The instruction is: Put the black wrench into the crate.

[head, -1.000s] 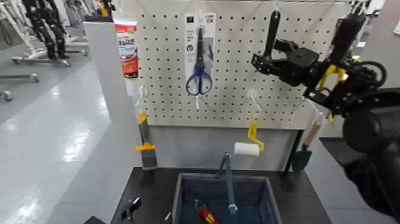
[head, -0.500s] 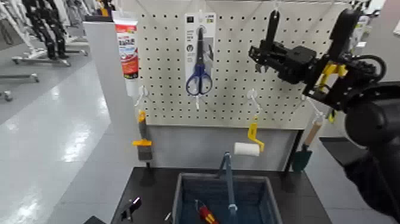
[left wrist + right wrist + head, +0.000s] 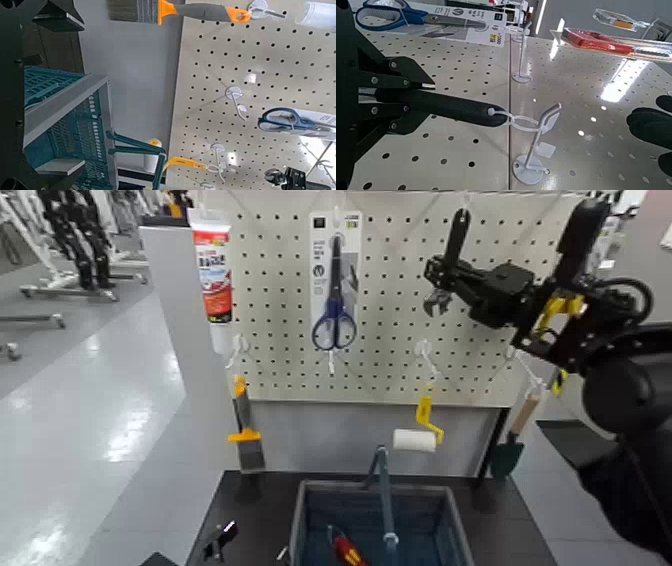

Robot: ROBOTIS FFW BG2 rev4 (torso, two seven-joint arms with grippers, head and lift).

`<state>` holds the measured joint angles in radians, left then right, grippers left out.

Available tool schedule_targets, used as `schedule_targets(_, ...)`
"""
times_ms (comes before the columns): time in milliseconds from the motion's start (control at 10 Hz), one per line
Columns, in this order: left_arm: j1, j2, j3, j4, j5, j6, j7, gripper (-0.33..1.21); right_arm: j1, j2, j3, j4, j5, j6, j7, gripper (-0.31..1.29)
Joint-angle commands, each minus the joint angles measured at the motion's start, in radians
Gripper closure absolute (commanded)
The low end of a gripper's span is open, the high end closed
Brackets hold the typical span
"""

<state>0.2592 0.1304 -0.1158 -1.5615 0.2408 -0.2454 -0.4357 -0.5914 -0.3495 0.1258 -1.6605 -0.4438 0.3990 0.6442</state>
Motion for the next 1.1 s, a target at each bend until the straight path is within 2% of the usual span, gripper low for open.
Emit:
schedule_targets(100,0.002,0.000,-0.001,0.000,0.000,0.000,0.000,0.10,-0.002,0.000,0.000,-0.002,0.008,-0.002,0.000,1.04)
schedule_targets(500,0.000,0.000,-0.001,0.000,0.000,0.000,0.000,0.10,-0.005,-0.006,-0.005,-0.024,0.039,-0.009,-0.006,1.10)
schedule_targets(800,0.000,0.000,-0.002,0.000,0.000,0.000,0.000,0.10,-0.008,-0.008,-0.006,-0.036,0.046,-0.011,-0.008,1.10)
schedule_targets(900,0.000,0.000,-0.002,0.000,0.002,0.000,0.000,0.10,-0.005,-0.009,-0.009,-0.054,0.066,-0.011,-0.015,1.13)
schedule_targets(1100,0.000,0.000,-0.002,-0.002,0.000,0.002,0.000,0.10,0.002,-0.009,-0.025,-0.091,0.074,-0.003,-0.028,1.14)
